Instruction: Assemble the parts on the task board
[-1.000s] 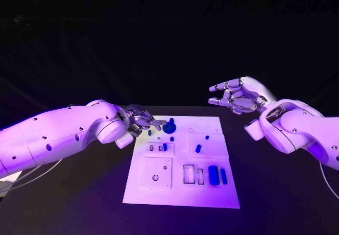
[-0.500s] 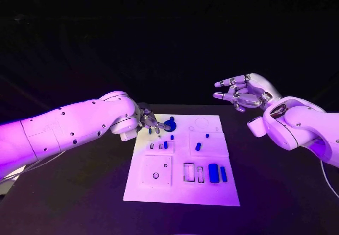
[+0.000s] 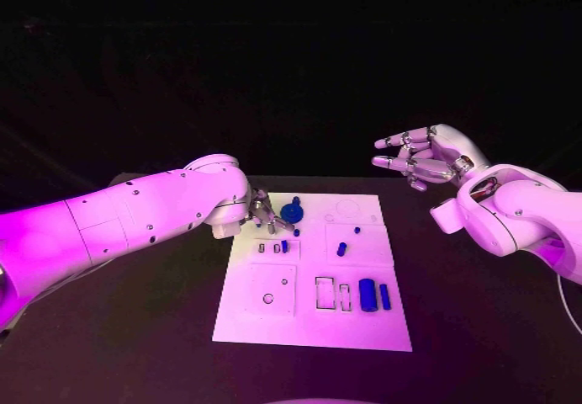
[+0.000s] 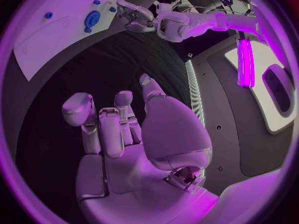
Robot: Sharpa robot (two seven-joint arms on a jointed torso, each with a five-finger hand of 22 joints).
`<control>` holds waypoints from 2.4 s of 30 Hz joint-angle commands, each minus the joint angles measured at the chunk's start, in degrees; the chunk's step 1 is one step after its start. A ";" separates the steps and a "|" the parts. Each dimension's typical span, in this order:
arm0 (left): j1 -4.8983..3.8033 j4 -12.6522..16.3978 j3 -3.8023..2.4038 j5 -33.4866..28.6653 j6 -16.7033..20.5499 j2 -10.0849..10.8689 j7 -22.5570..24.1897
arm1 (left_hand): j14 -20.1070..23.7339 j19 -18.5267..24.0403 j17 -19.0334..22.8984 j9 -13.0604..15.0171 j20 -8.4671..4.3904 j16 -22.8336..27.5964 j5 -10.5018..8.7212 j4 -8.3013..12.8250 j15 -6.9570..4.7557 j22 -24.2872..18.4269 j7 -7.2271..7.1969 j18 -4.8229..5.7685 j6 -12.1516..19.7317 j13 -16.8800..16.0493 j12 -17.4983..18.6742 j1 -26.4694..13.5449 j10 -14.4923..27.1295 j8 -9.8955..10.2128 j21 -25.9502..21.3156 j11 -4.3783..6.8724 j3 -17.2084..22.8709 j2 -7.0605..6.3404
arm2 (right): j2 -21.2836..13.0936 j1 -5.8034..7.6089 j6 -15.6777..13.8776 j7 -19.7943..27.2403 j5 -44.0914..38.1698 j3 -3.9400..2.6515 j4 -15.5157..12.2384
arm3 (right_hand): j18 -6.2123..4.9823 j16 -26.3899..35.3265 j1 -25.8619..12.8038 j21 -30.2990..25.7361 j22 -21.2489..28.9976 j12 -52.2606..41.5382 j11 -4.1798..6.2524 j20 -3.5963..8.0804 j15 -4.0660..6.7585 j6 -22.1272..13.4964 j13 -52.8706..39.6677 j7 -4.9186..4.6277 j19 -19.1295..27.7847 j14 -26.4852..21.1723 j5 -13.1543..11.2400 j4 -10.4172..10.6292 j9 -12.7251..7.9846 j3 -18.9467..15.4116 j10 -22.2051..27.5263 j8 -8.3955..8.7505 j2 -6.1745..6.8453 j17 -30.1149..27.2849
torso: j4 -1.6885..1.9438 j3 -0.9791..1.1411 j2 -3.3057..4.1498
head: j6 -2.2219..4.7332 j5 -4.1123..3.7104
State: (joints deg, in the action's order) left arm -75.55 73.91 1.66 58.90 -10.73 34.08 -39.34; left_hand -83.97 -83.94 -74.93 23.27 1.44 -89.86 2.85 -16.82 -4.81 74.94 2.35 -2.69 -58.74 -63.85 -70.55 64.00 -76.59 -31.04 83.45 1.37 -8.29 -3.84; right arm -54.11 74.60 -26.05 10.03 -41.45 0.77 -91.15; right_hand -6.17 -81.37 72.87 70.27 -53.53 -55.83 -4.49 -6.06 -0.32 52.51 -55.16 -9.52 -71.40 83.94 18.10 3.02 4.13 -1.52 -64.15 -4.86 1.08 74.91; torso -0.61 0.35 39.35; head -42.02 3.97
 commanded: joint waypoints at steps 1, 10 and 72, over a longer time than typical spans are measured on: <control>0.20 -0.56 0.17 0.23 -2.29 -0.55 -0.56 | -6.03 -2.24 -15.07 0.08 -0.41 -0.14 -0.17 -0.04 -0.32 5.04 -0.04 0.46 0.32 -0.05 -0.27 -0.34 -0.10 -0.20 0.20 0.32 -0.28 0.03 | -0.05 0.01 -0.13 -1.45 -1.51 0.01 -0.23 | -1.10 0.34 0.15 -0.24 0.11 0.39 -0.04 -0.13 0.14 0.24 0.12 0.01 0.39 1.61 0.28 -0.02 0.04 -0.42 0.46 -0.05 -0.32 0.02 | -0.08 -0.07 0.20 | -0.16 -0.23; 0.37 -1.11 0.51 -1.48 -2.98 -1.02 -0.55 | -6.03 -2.25 -15.07 1.14 -0.45 -0.14 -0.17 0.01 -0.37 5.22 -0.10 0.48 0.88 -0.44 -0.49 -0.75 -0.26 -0.96 0.31 0.38 -0.48 0.67 | -0.07 0.01 0.28 -1.91 -1.54 0.02 -0.43 | -1.16 0.51 0.17 -0.49 0.45 0.77 -0.04 -0.13 0.13 0.23 0.62 0.01 0.56 1.51 0.50 0.11 0.03 -0.58 0.81 -0.06 -0.49 -0.23 | -0.06 -0.01 0.44 | -0.55 -0.29; 1.16 -2.47 0.54 -2.59 -5.99 -3.49 0.13 | -6.03 -2.13 -15.07 6.81 -0.44 -0.14 -0.01 4.41 -0.54 5.75 -0.50 0.49 4.02 -1.14 -0.13 12.63 -0.21 -3.73 0.45 0.74 2.81 9.12 | 1.48 -0.23 2.27 -3.39 -2.48 0.28 0.49 | -1.53 1.77 0.86 -2.03 2.62 2.53 -0.02 -0.10 0.16 0.12 2.94 0.00 1.59 0.86 1.09 0.39 -0.02 -0.98 2.24 -0.05 -1.29 -2.01 | -0.05 0.00 0.57 | -1.16 0.00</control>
State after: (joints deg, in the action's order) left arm -74.41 71.45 2.18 56.61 -15.97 30.72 -39.76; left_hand -84.02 -83.94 -74.94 30.08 1.45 -89.86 2.80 -12.75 -4.84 74.91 1.91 -2.69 -55.04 -65.13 -71.02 75.62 -76.74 -34.58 83.65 1.57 -5.81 4.51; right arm -52.70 74.41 -24.74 6.81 -43.16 1.06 -90.67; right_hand -7.05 -79.82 73.55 68.48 -50.96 -53.57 -4.48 -6.06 -0.31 52.39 -52.31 -9.41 -70.17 83.93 18.85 3.33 4.09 -2.13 -62.29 -4.86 0.40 72.95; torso -0.64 0.33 39.92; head -43.17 3.96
